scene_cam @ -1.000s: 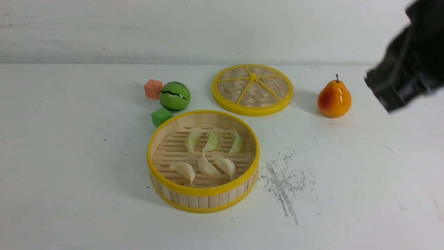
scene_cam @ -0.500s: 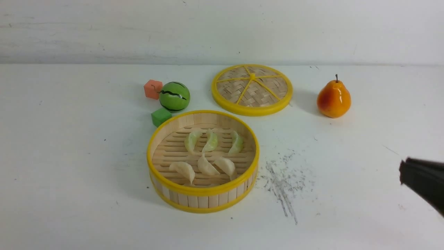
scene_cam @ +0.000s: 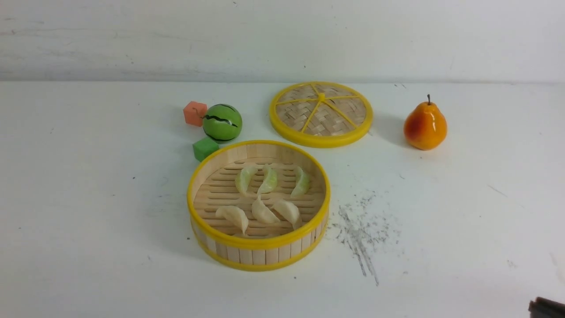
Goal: Put the dumplings into the steamer on the white table.
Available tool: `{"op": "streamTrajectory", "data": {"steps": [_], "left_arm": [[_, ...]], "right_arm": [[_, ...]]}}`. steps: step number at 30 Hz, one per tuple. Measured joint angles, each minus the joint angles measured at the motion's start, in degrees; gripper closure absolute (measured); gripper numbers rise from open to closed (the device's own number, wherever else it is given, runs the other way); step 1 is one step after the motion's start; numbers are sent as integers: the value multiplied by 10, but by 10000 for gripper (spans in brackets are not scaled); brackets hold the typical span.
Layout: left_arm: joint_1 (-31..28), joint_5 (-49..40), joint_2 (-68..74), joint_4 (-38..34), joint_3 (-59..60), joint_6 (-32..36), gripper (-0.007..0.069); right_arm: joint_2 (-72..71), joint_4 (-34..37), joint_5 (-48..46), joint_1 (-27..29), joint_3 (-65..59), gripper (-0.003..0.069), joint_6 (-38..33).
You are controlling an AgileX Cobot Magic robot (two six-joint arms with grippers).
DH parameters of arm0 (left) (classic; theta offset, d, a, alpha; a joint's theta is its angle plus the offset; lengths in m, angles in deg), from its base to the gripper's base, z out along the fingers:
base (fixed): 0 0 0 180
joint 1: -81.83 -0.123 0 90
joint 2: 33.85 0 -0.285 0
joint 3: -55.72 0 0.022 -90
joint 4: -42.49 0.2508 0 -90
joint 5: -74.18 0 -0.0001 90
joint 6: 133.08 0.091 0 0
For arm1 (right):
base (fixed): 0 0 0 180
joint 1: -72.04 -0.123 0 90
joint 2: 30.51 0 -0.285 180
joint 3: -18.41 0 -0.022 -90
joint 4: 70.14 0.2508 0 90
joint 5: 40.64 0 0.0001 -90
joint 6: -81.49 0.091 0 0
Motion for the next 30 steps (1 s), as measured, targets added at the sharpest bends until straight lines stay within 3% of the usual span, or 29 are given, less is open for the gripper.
{"op": "streamTrajectory", "data": {"steps": [1,4,6,7,10,15,19,30], "left_arm": [[0,0,0,0,0,0,627],[0,0,0,0,0,0,625],[0,0,0,0,0,0,623],[0,0,0,0,0,0,623],[0,-1,0,0,0,0,620],[0,-1,0,0,0,0,616],[0,-1,0,0,0,0,610],[0,-1,0,0,0,0,599]], "right_arm": [[-26,-45,-1,1,-6,674,10],[-73,-87,-8,19,-20,676,37],[-133,-101,-28,75,-40,676,82],[-138,-100,-32,80,-43,676,87],[-149,-71,-58,190,-61,676,99],[-149,9,-54,284,-97,676,62],[-149,41,-27,306,-136,676,24],[-149,87,-33,308,-154,673,14]]}}
